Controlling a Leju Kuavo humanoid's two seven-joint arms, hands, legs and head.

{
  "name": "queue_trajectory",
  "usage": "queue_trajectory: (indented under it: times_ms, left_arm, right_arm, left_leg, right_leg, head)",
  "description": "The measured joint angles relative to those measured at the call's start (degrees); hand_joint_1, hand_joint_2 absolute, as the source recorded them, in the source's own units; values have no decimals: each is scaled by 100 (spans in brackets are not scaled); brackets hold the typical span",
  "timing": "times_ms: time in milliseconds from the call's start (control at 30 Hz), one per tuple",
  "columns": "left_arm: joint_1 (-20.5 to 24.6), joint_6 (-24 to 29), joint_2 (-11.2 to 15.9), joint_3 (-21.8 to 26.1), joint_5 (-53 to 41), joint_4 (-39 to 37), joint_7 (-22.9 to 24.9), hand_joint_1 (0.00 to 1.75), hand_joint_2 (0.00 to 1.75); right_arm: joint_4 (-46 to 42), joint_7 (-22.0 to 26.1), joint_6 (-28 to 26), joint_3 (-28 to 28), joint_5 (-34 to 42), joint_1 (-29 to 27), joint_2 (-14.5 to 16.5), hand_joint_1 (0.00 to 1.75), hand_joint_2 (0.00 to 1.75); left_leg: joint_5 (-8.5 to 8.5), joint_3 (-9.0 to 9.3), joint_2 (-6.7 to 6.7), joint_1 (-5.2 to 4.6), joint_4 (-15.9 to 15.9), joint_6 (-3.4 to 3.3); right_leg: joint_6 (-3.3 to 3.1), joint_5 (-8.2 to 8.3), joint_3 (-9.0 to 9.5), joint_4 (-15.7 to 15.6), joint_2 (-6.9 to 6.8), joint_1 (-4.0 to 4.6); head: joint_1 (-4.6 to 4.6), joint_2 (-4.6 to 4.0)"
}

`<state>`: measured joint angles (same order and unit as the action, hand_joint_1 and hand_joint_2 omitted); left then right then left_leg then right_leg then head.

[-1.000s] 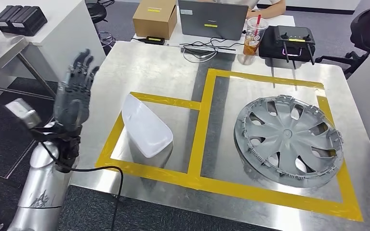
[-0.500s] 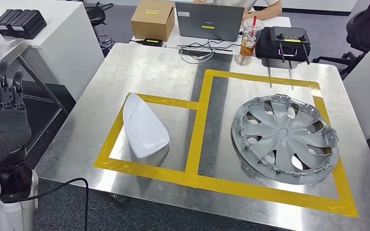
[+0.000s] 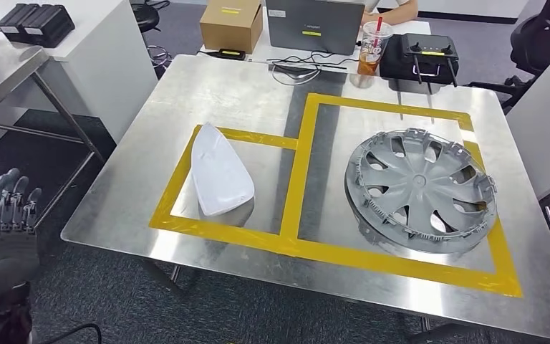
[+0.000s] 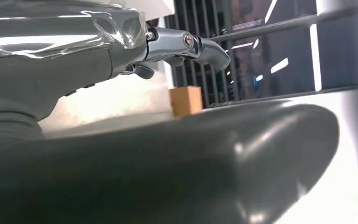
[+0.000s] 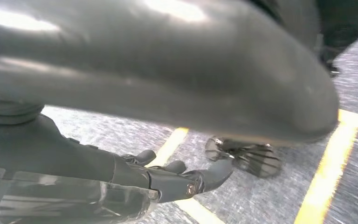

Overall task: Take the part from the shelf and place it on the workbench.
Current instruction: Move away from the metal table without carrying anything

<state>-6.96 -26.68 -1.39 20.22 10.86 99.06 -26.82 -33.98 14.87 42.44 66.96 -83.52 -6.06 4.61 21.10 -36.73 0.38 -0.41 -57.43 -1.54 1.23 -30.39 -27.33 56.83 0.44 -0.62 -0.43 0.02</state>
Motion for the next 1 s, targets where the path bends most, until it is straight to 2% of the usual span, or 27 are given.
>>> queue_trajectory:
  times_ms: [67, 100, 133, 167, 200, 233, 267, 300, 333, 367, 433, 467, 500, 567, 600, 633, 667, 700, 733, 767, 800, 833, 867, 900, 933, 967, 1000]
  left_arm:
    - [-90, 14, -17, 189, -176, -182, 10, 0, 0]
    - [-136, 5, -28, 319, -280, -292, 5, 0, 0]
    - [-169, -17, -41, 465, -383, -406, -5, 0, 0]
    - [-192, -48, -56, 621, -492, -533, -18, 0, 0]
    - [-206, -78, -73, 777, -611, -667, -31, 0, 0]
    - [-214, -112, -93, 931, -731, -808, -44, 0, 0]
    - [-216, -140, -117, 1082, -854, -953, -54, 0, 0]
    - [-215, -161, -143, 1219, -967, -1085, -57, 0, 0]
    - [-209, -181, -167, 1348, -1073, -1209, -59, 0, 0]
    - [-197, -195, -189, 1466, -1172, -1320, -59, 0, 0]
    - [-150, -226, -231, 1686, -1365, -1524, -58, 0, 0]
    - [-128, -241, -253, 1780, -1458, -1617, -56, 0, 0]
    - [-103, -254, -273, 1872, -1555, -1707, -49, 0, 0]
    - [-49, -279, -314, 2046, -1786, -1900, -29, 0, 0]
    - [-13, -292, -336, 2131, -1916, -2009, -20, 0, 0]
    - [19, -306, -358, 2207, -2040, -2118, -13, 0, 0]
    - [42, -318, -378, 2278, -2158, -2229, -6, 0, 0]
    - [58, -328, -395, 2353, -2288, -2358, 3, 0, 0]
    - [70, -338, -406, 2430, -2416, -2496, 11, 0, 0]
    - [81, -349, -417, 2505, -2549, -2646, 17, 0, 0]
    - [91, -355, -425, 2574, -2698, -2808, 17, 0, 0]
    - [102, -349, -429, 2633, -2847, -2969, 11, 0, 0]
    - [114, -337, -432, 2682, -3000, -3125, 3, 0, 0]
    - [130, -312, -427, 2727, -3175, -3290, -12, 0, 0]
    - [145, -281, -421, 2764, -3350, -3460, -29, 0, 0]
    - [163, -247, -404, 2799, -3546, -3647, -42, 0, 0]
    - [186, -200, -376, 2831, -3758, -3844, -52, 0, 0]
  right_arm:
    - [-318, 112, 348, 140, -211, -36, 113, 0, 0]
    - [-482, 151, 535, 228, -325, -50, 168, 0, 0]
    - [-632, 174, 696, 326, -425, -62, 232, 0, 0]
    - [-772, 189, 814, 433, -507, -68, 291, 0, 0]
    - [-900, 199, 891, 540, -564, -75, 344, 0, 0]
    - [-1014, 204, 937, 642, -599, -79, 400, 0, 0]
    - [-1114, 205, 956, 732, -620, -82, 443, 0, 0]
    - [-1186, 205, 954, 805, -630, -83, 478, 0, 0]
    - [-1239, 205, 934, 868, -638, -82, 499, 0, 0]
    - [-1268, 205, 898, 919, -645, -79, 512, 0, 0]
    - [-1284, 204, 785, 1012, -651, -62, 518, 0, 0]
    - [-1280, 204, 724, 1053, -653, -44, 516, 0, 0]
    - [-1268, 203, 659, 1097, -654, -19, 512, 0, 0]
    - [-1219, 202, 537, 1183, -656, 21, 503, 0, 0]
    - [-1179, 202, 484, 1228, -656, 33, 495, 0, 0]
    - [-1133, 201, 443, 1263, -660, 40, 484, 0, 0]
    - [-1082, 199, 412, 1292, -662, 51, 471, 0, 0]
    - [-1027, 196, 383, 1319, -664, 65, 451, 0, 0]
    - [-964, 189, 348, 1345, -665, 82, 429, 0, 0]
    - [-896, 183, 312, 1374, -664, 102, 403, 0, 0]
    - [-824, 175, 270, 1403, -664, 121, 371, 0, 0]
    - [-749, 163, 222, 1426, -664, 141, 340, 0, 0]
    - [-681, 148, 180, 1443, -664, 159, 307, 0, 0]
    - [-612, 125, 130, 1457, -664, 178, 272, 0, 0]
    - [-549, 96, 80, 1464, -664, 203, 235, 0, 0]
    - [-482, 63, 30, 1471, -663, 234, 196, 0, 0]
    - [-401, 19, -30, 1479, -661, 263, 155, 0, 0]
  left_leg:
    - [-33, -21, -10, 21, -15, 71]
    - [64, -55, -15, 34, -73, 111]
    - [272, -115, -21, 50, -235, 152]
    - [573, -200, -25, 69, -517, 195]
    - [894, -291, -25, 85, -894, 235]
    - [1125, -363, -25, 101, -1278, 263]
    - [1225, -379, -25, 113, -1562, 279]
    - [1195, -305, -26, 121, -1668, 284]
    - [1072, -118, -26, 126, -1545, 280]
    - [937, 183, -32, 129, -1212, 270]
    - [886, 844, -80, 117, -326, 220]
    - [915, 1032, -107, 99, -25, 183]
    - [952, 1101, -125, 73, 121, 141]
    - [853, 1025, -94, 47, 164, 33]
    - [779, 973, -63, 47, 191, -27]
    - [691, 906, -26, 54, 223, -87]
    - [601, 824, 13, 60, 245, -131]
    - [523, 726, 49, 45, 246, -157]
    - [448, 628, 91, 32, 243, -172]
    - [370, 533, 134, 16, 239, -176]
    - [292, 436, 179, 3, 232, -178]
    - [217, 339, 224, -6, 219, -173]
    - [150, 248, 266, -14, 199, -164]
    - [95, 166, 306, -21, 169, -151]
    - [51, 99, 342, -30, 128, -132]
    - [7, 64, 380, -37, 99, -104]
    - [-36, 47, 419, -37, 79, -71]
  right_leg:
    - [-87, 69, -78, -18, -4, -14]
    - [-137, 121, -121, -24, -12, -27]
    - [-176, 183, -180, -32, -21, -44]
    - [-200, 245, -248, -31, -30, -47]
    - [-215, 308, -324, -28, -33, -44]
    - [-215, 371, -394, -23, -35, -40]
    - [-208, 435, -465, -17, -35, -37]
    - [-197, 496, -535, -13, -33, -35]
    - [-181, 554, -599, -10, -30, -35]
    - [-162, 612, -661, -9, -26, -35]
    - [-99, 717, -742, -14, -15, -28]
    - [-63, 770, -756, -23, -9, -26]
    - [-20, 825, -765, -37, -1, -30]
    - [51, 920, -784, -73, 18, -46]
    - [59, 869, -827, -39, 21, -53]
    - [40, 712, -893, 80, 20, -56]
    - [3, 460, -983, 322, 12, -59]
    - [-30, 157, -1092, 673, 9, -57]
    - [-36, -91, -1183, 1072, 9, -58]
    - [-10, -232, -1227, 1423, 9, -58]
    - [43, -247, -1192, 1634, 5, -58]
    - [110, -151, -1044, 1629, -7, -58]
    - [163, -22, -787, 1408, -42, -55]
    - [182, 58, -432, 1005, -133, -46]
    - [163, 46, -56, 502, -236, -27]
    - [111, -14, 207, 104, -318, -5]
    - [50, -84, 364, -162, -370, 21]
  head:
    - [1, 0]
    - [-5, 0]
    - [-13, 0]
    - [-22, 0]
    - [-32, 0]
    - [-35, 0]
    - [-35, 0]
    - [-37, 0]
    - [-37, 0]
    - [-38, 0]
    - [-29, 1]
    - [-20, 1]
    - [-17, 1]
    - [-15, 1]
    - [-14, 1]
    - [-5, 1]
    - [3, 2]
    - [10, 2]
    - [14, 2]
    - [15, 2]
    - [14, 2]
    - [15, 2]
    - [15, 2]
    - [14, 2]
    - [16, 2]
    - [9, 2]
    - [8, 2]
